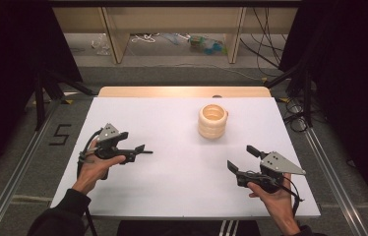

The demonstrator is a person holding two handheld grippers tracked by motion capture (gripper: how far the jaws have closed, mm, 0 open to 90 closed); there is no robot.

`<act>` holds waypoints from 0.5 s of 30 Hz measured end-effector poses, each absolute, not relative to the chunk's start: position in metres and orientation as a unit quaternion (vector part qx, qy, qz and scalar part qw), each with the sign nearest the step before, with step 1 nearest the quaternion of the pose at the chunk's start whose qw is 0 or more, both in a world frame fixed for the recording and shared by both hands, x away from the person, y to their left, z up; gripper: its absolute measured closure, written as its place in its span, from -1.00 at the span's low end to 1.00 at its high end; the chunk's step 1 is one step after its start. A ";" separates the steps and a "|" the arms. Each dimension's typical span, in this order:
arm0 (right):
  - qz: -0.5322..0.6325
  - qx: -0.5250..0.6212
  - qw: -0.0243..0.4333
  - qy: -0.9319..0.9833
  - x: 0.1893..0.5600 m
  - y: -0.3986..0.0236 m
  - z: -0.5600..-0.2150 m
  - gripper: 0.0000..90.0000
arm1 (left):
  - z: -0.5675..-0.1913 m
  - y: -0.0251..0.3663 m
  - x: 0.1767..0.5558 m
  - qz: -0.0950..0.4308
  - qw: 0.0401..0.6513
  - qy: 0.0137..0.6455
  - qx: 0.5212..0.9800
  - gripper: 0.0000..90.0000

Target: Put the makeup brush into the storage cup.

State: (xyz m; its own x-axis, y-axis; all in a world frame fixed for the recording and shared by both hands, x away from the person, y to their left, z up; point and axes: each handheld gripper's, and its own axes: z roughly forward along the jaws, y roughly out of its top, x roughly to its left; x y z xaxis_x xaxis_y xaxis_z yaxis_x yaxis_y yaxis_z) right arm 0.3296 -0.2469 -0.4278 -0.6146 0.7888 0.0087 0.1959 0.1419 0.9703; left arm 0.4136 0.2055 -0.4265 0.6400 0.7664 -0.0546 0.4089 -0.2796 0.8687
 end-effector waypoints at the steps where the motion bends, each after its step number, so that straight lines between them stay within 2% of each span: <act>1: 0.555 0.346 0.266 0.708 0.330 -0.247 -0.428 -0.65 | -0.427 0.205 0.414 0.192 0.466 0.378 0.777 -0.60; 7: 0.556 0.345 0.261 0.710 0.330 -0.247 -0.429 -0.65 | -0.428 0.214 0.444 0.168 0.374 0.342 0.846 -0.55; 14: 0.554 0.347 0.262 0.710 0.331 -0.247 -0.429 -0.64 | -0.434 0.212 0.461 0.144 0.331 0.344 0.867 -0.50; 15: 0.554 0.347 0.262 0.710 0.331 -0.247 -0.429 -0.64 | -0.433 0.213 0.464 0.136 0.314 0.330 0.880 -0.50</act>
State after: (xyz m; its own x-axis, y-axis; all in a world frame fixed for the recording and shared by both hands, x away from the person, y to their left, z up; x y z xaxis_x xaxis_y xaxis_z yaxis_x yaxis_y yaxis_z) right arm 0.3311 -0.2466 -0.4294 -0.6223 0.7827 0.0113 0.2018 0.1465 0.9684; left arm 0.4640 0.2128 -0.4326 0.7448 0.6665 0.0323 0.4954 -0.5848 0.6424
